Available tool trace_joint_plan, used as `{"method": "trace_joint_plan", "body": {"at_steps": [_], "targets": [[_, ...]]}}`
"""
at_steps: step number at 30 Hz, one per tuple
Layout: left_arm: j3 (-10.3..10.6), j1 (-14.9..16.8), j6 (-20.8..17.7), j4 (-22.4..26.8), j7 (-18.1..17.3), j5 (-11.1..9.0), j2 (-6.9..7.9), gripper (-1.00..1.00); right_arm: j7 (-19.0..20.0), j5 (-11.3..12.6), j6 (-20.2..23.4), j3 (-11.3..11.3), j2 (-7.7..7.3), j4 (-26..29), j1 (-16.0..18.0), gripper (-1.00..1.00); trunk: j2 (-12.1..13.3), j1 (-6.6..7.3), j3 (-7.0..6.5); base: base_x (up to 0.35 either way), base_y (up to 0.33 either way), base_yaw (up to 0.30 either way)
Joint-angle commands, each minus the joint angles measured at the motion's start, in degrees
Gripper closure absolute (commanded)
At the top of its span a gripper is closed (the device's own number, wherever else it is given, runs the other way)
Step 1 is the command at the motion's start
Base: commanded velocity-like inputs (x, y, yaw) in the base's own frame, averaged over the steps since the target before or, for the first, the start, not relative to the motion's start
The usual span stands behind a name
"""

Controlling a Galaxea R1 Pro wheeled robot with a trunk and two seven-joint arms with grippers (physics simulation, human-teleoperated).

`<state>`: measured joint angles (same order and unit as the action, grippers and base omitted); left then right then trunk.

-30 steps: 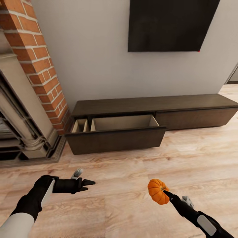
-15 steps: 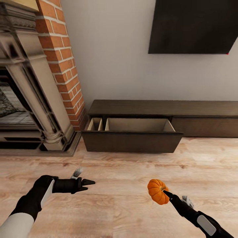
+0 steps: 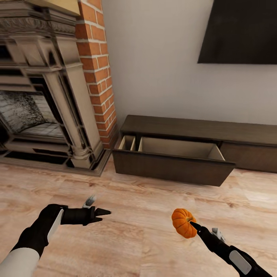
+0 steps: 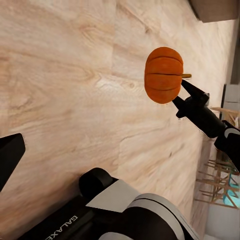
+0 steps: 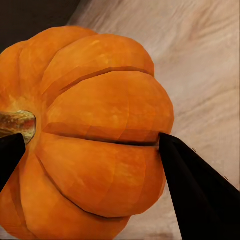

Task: Place each of the two pumpkins and all three candles from the living room inside a cabinet in the living room (use any cabinet), then make sure every cabinet is closed, and position the cauldron so it is next to a table in the living room.

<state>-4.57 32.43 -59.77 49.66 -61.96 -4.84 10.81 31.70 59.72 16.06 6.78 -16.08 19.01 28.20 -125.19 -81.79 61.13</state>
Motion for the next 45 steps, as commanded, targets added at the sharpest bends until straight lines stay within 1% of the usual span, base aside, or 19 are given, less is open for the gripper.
{"method": "trace_joint_plan", "body": {"at_steps": [1, 25, 32, 45], "targets": [[0.0, 0.0, 0.01, 0.0, 0.0, 0.01, 0.0, -1.0, 0.2, 0.27, 0.11, -0.1, 0.03, 0.05, 0.01, 1.0, 0.0, 0.0, 0.0, 0.0, 0.0, 0.291], [0.0, 0.0, 0.01, 0.0, 0.0, 0.09, -0.09, -1.0, 0.2, 0.23, 0.11, 0.08, 0.08, 0.06, 0.01, 1.0, 0.0, 0.0, 0.0, 0.0, 0.0, 0.291], [0.0, 0.0, 0.01, 0.0, 0.0, 0.09, -0.07, -1.0, 0.2, 0.23, 0.11, 0.08, 0.08, 0.07, 0.01, 1.0, 2.81, 1.54, -1.26, 0.0, 0.0, 0.291], [-0.07, 0.0, 0.01, 0.0, 0.0, -0.03, 0.18, -1.0, 0.2, 0.23, 0.1, 0.32, 0.08, 0.06, 0.01, 1.0, 2.81, 1.54, -1.36, 0.0, 0.008, 0.289]]}}
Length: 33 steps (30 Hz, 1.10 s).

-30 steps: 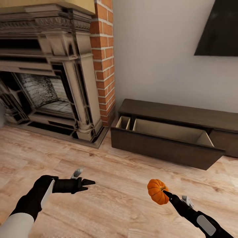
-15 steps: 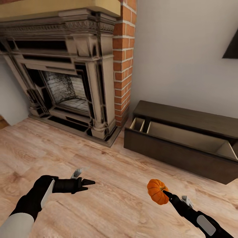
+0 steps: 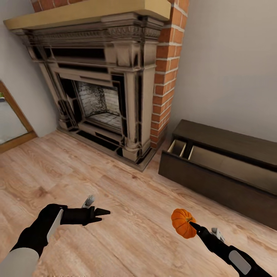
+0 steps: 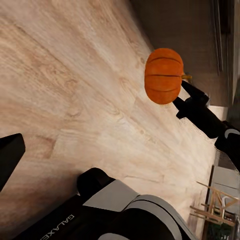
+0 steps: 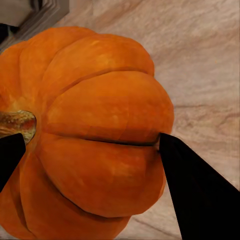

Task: Place each of the two pumpkins and all three candles from the living room inside a cabinet in the living room (use any cabinet), then make sure every cabinet is closed, and position the cauldron so it is next to a table in the living room.

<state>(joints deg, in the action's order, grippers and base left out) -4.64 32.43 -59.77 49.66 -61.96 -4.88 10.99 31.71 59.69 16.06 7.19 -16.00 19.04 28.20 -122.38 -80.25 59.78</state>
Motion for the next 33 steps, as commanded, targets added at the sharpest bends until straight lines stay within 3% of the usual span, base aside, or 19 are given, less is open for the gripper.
{"method": "trace_joint_plan", "body": {"at_steps": [1, 17, 33], "targets": [[-0.01, 0.0, 0.01, 0.0, 0.0, 0.03, 0.0, -1.0, 0.2, 0.25, 0.07, -0.06, 0.01, 0.04, 0.01, 1.0, 0.0, 0.0, -0.04, 0.0, 0.126, 0.278], [-0.02, 0.0, 0.0, 0.0, 0.0, 0.12, -0.08, -1.0, 0.2, 0.2, 0.02, 0.06, 0.01, 0.04, 0.01, 1.0, 0.0, 0.0, -0.78, 0.034, 0.207, 0.271], [-0.02, 0.0, 0.01, 0.0, 0.0, 0.12, -0.13, -1.0, 0.2, 0.17, 0.02, 0.1, 0.01, 0.04, 0.01, 1.0, 0.0, 0.0, -1.56, 0.002, 0.014, 0.268]]}}
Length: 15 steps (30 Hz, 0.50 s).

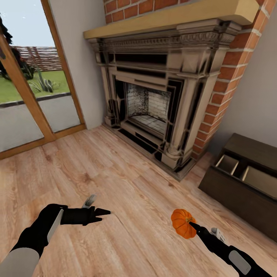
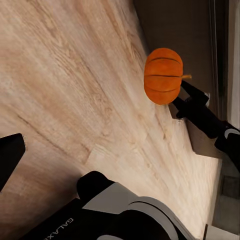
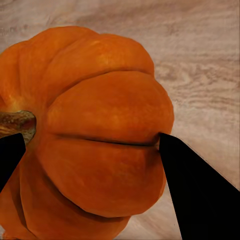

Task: Place each of the two pumpkins and all three candles from the living room inside a cabinet in the living room (use any cabinet), then make sure every cabinet is closed, and position the cauldron so it is next to a table in the living room.

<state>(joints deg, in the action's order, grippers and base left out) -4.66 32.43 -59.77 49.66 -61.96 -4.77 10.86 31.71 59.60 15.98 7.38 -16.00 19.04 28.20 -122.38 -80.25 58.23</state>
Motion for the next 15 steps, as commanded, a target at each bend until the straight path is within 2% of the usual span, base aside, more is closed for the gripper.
{"method": "trace_joint_plan", "body": {"at_steps": [1, 15], "targets": [[0.0, 0.0, 0.01, 0.0, 0.0, 0.01, -0.02, -1.0, 0.2, 0.25, 0.1, -0.09, 0.01, 0.04, 0.01, 1.0, 0.0, 0.0, -0.05, 0.0, 0.0, 0.268], [0.09, 0.0, 0.01, 0.0, 0.0, 0.11, 0.03, -1.0, 0.2, 0.25, 0.03, -0.1, 0.08, 0.04, 0.01, 1.0, 0.0, 0.0, -0.73, 0.0, 0.0, 0.268]]}}
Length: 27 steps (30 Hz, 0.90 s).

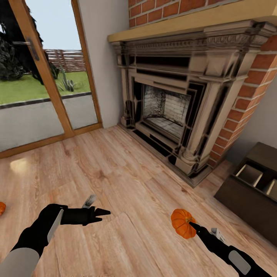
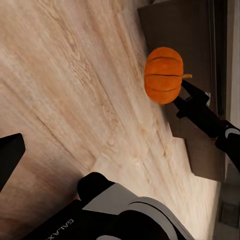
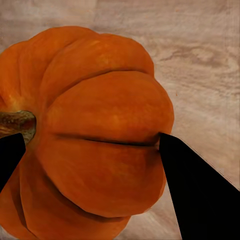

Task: Place each of the two pumpkins and all three candles from the living room inside a cabinet in the living room (use any cabinet), then make sure every cabinet is closed, and position the cauldron so it is next to a table in the living room.

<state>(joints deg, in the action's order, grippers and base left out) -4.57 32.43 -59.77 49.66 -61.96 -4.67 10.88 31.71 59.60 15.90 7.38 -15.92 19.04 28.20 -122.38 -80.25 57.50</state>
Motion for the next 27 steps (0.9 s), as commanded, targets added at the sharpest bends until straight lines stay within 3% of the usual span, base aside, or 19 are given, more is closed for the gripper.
{"method": "trace_joint_plan", "body": {"at_steps": [1, 6, 19, 24, 27], "targets": [[0.0, 0.0, 0.01, 0.0, 0.0, 0.01, -0.03, -1.0, 0.2, 0.26, 0.1, -0.1, 0.01, 0.04, 0.01, 1.0, 0.0, 0.0, -0.05, 0.0, 0.0, 0.268], [-0.04, 0.0, 0.01, 0.0, 0.0, -0.05, 0.04, -1.0, 0.2, 0.26, 0.09, -0.08, 0.01, 0.04, 0.01, 1.0, 0.0, 0.0, -0.29, 0.0, 0.0, 0.268], [-0.09, 0.0, 0.01, 0.0, 0.36, 0.09, -0.15, -1.0, 0.0, 0.19, 0.0, 0.03, 0.07, 0.04, 0.01, 1.0, 5.21, 2.86, -3.14, 0.0, 0.0, 0.272], [-0.05, 0.0, 0.17, -0.03, 1.27, 0.36, -0.18, -1.0, -4.46, 0.1, 0.29, 0.15, 0.1, 0.23, 0.01, 1.0, 7.22, 3.95, -4.06, 0.0, 0.0, 0.291], [-0.19, 0.0, 0.25, -0.08, 6.05, 1.9, -0.36, -1.0, -11.48, -0.46, 1.18, 3.08, 0.09, 4.32, 0.01, 1.0, 8.42, 4.61, -4.6, 0.0, 0.0, 0.293]]}}
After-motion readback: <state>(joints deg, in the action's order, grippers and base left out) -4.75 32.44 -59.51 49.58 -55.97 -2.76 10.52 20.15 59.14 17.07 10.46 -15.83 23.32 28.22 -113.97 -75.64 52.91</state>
